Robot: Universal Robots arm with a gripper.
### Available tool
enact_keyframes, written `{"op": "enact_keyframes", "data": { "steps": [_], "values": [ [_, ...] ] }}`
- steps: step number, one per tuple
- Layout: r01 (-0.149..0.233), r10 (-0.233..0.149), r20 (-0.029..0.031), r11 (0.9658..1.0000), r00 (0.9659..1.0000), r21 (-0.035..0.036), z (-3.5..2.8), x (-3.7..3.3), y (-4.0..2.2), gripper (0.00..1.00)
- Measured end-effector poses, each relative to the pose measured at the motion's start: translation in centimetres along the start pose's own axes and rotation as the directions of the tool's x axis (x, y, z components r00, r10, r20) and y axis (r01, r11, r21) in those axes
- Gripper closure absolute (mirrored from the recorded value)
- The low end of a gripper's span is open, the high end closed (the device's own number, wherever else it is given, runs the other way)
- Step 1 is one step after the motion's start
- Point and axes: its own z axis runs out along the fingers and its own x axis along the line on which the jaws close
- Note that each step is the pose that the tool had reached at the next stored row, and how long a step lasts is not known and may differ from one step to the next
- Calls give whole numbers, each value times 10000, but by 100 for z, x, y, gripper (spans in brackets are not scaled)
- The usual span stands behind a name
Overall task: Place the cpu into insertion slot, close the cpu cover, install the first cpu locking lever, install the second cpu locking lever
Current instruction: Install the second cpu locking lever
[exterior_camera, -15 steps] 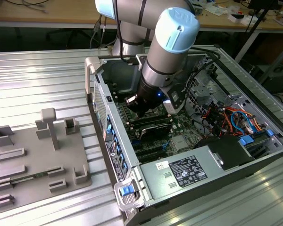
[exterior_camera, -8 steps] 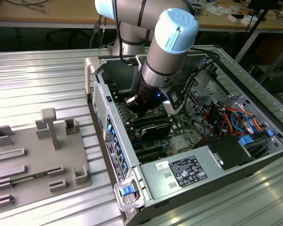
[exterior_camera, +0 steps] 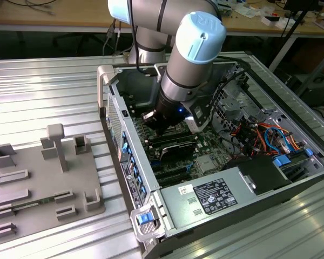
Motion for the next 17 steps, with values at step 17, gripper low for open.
{"op": "enact_keyframes", "data": {
  "steps": [17],
  "values": [
    [0,0,5,10000,10000,-86,44,6,-6,89]
  ]
}}
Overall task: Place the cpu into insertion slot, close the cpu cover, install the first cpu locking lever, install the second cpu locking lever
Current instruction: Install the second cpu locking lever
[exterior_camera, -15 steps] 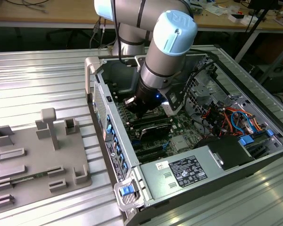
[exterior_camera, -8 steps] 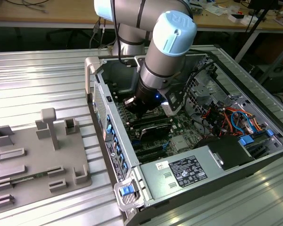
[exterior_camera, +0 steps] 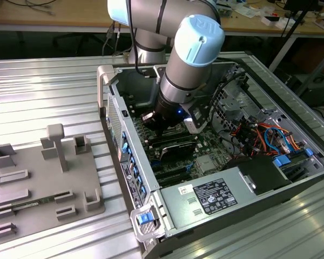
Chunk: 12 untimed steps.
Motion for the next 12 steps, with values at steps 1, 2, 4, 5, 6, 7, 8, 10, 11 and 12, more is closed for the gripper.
{"op": "enact_keyframes", "data": {
  "steps": [1,2,4,5,6,7,8,10,11,12],
  "values": [
    [1,-1,3,10000,10000,31,-23,-1,3,89],
    [1,-1,-5,10000,10000,69,-43,0,5,89],
    [1,-1,-2,9999,10000,166,-67,-1,10,89],
    [3,-2,-7,9997,10000,257,-72,-1,10,89],
    [5,-5,-7,9996,10000,277,-73,-1,10,89],
    [2,-2,-7,9996,10000,279,-73,-1,12,89],
    [1,-1,-7,9996,10000,279,-72,0,18,89],
    [3,-3,-7,9996,10000,266,-71,-1,20,89],
    [3,-2,-7,9997,10000,248,-71,0,20,89],
    [1,-1,-7,9998,10000,223,-71,0,20,89]
  ]
}}
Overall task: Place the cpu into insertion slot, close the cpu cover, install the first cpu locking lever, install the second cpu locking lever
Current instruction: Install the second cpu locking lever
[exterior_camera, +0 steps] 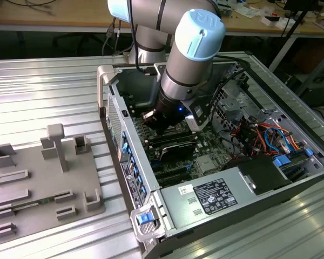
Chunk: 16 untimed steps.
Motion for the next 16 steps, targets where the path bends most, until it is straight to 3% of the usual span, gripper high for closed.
{"op": "enact_keyframes", "data": {
  "steps": [3,5,7,13,16],
  "values": [
    [0,0,3,9999,10000,-123,2,-1,0,89],
    [-3,3,5,9997,10000,-247,5,0,0,89],
    [-4,4,6,9996,10000,-296,8,0,0,89],
    [-3,3,6,9995,10000,-323,15,0,-1,89],
    [-3,3,7,9995,10000,-324,-46,-1,6,89]
  ]
}}
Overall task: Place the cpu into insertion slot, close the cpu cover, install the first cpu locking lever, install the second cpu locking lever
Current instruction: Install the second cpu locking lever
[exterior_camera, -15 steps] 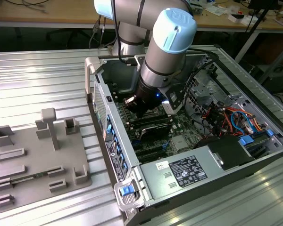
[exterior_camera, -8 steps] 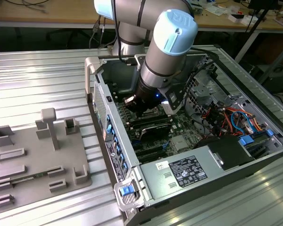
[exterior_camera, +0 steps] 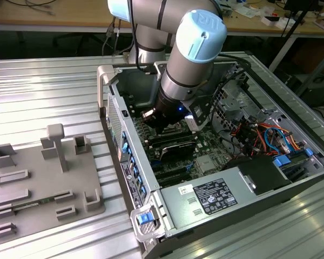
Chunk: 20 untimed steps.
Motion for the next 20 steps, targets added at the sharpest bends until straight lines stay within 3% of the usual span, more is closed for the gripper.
{"op": "enact_keyframes", "data": {
  "steps": [3,9,17,20],
  "values": [
    [1,-1,0,10000,10000,0,-73,-3,15,89],
    [0,0,-1,10000,10000,1,-108,-51,42,89],
    [0,0,0,10000,10000,1,-103,-261,61,89],
    [-1,1,-1,10000,10000,0,-99,-373,75,89]
  ]
}}
